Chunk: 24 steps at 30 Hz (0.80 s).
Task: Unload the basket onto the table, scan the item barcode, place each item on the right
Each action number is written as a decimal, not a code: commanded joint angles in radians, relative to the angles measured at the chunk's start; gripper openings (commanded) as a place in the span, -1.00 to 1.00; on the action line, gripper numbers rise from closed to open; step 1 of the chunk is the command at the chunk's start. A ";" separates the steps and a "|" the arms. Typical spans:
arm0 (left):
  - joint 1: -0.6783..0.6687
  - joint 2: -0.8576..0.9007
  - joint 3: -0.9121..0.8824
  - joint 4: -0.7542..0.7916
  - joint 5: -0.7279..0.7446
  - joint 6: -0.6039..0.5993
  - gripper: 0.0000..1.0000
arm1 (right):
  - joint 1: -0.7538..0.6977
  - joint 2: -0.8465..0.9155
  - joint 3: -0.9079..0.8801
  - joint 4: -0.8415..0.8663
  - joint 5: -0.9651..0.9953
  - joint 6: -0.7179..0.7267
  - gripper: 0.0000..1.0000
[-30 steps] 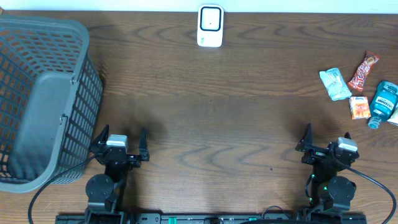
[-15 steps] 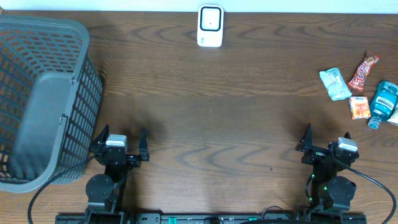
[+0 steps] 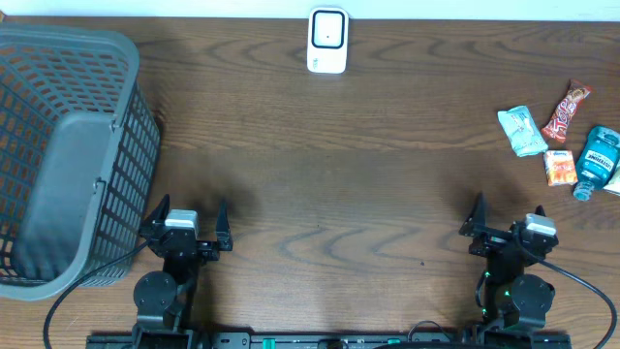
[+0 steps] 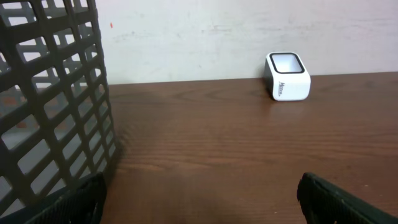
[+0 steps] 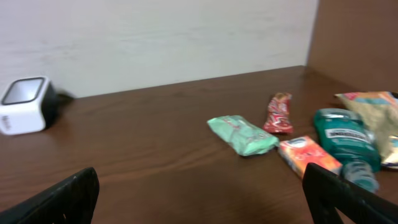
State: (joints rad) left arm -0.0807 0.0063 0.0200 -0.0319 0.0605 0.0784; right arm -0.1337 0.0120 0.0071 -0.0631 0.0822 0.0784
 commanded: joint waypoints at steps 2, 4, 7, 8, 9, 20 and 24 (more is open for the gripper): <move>-0.002 -0.005 -0.016 -0.035 -0.002 -0.009 0.96 | -0.006 -0.006 -0.002 -0.009 -0.092 0.003 0.99; -0.002 -0.005 -0.016 -0.035 -0.002 -0.009 0.95 | -0.006 -0.006 -0.002 -0.009 -0.097 0.003 0.99; -0.002 -0.005 -0.016 -0.035 -0.002 -0.009 0.96 | -0.006 -0.006 -0.002 -0.009 -0.100 0.003 0.98; -0.002 -0.005 -0.016 -0.035 -0.002 -0.009 0.96 | -0.006 -0.006 -0.002 -0.009 -0.100 0.003 0.99; -0.002 -0.005 -0.016 -0.035 -0.002 -0.009 0.96 | -0.006 -0.006 -0.002 -0.009 -0.100 0.003 0.99; -0.002 -0.005 -0.016 -0.035 -0.002 -0.009 0.96 | -0.006 -0.006 -0.002 -0.009 -0.100 0.003 0.99; 0.009 -0.005 -0.016 -0.035 -0.002 -0.009 0.96 | -0.006 -0.006 -0.002 -0.009 -0.100 0.003 0.98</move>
State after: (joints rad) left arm -0.0803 0.0063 0.0200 -0.0319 0.0605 0.0780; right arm -0.1337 0.0120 0.0071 -0.0685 -0.0082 0.0784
